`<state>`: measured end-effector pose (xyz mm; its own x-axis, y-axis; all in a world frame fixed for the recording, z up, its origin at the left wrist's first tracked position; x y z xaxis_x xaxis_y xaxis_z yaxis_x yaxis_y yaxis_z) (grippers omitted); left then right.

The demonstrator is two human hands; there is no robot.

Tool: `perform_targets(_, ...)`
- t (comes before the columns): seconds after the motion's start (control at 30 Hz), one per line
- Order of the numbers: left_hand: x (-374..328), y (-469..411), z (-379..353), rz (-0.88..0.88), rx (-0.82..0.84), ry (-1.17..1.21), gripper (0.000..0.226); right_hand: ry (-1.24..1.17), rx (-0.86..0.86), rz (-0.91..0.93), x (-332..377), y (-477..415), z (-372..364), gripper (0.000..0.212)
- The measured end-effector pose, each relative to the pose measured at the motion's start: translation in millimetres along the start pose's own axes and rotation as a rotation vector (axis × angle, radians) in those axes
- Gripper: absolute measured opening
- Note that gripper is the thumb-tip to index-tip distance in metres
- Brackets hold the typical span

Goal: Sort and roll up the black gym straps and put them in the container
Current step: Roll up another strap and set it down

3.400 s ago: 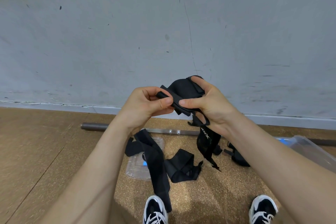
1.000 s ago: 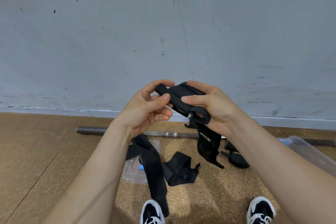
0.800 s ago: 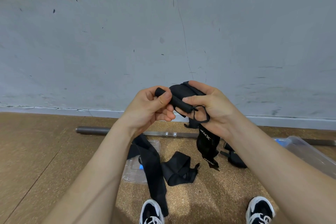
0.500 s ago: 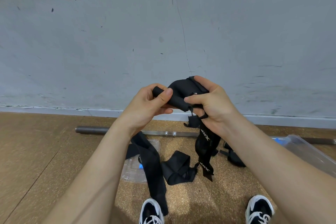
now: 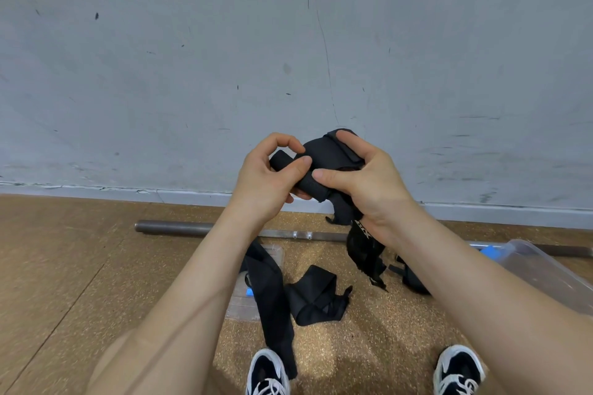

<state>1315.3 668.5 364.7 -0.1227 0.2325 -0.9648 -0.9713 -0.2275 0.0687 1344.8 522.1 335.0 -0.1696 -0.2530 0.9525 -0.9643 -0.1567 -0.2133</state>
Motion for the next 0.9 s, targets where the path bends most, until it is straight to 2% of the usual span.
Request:
perform_targets(0.1,4.1,1.3,-3.1,0.047,-0.011,0.069,0.003,-0.036,-0.012,-0.012,0.2,-2.0,2.6,0.075)
perform_targets(0.2,8.5,2.0,-4.9,0.117,0.005,0.142,0.015,-0.110,-0.041,-0.053,-2.5,-2.9,4.3,0.070)
perform_targets(0.37,10.8,4.3,-9.4,0.249,0.308,0.349,0.032,-0.285,-0.084,-0.115,-7.4,-7.1,10.8,0.068)
perform_targets(0.5,11.3,2.4,-10.9,0.243,0.362,0.434,0.027,-0.341,-0.055,-0.146,-7.8,-6.4,8.7,0.066)
perform_targets(0.67,12.3,-1.3,-14.5,0.178,0.386,0.376,0.032,-0.323,-0.043,-0.147,-7.8,-2.4,6.8,0.069)
perform_targets(0.8,11.7,-1.1,-15.4,0.165,0.419,0.356,0.019,-0.310,-0.008,-0.147,-1.2,1.3,4.7,0.069)
perform_targets(0.9,11.8,-2.5,-13.0,0.170,0.385,0.331,0.014,-0.245,-0.004,-0.137,0.6,4.6,2.8,0.073)
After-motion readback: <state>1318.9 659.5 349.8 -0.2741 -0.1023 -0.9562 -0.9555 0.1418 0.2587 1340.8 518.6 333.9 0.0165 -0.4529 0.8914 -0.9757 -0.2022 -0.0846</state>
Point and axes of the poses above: each hand's wrist, its own y-axis away from the middle knuckle, its own z-axis out of the back of the hand, x = y × z, the point moved 7 cm from there along -y, towards the middle knuckle, and after that the axes turned 14 degrees about z, right-handed, at the moved point
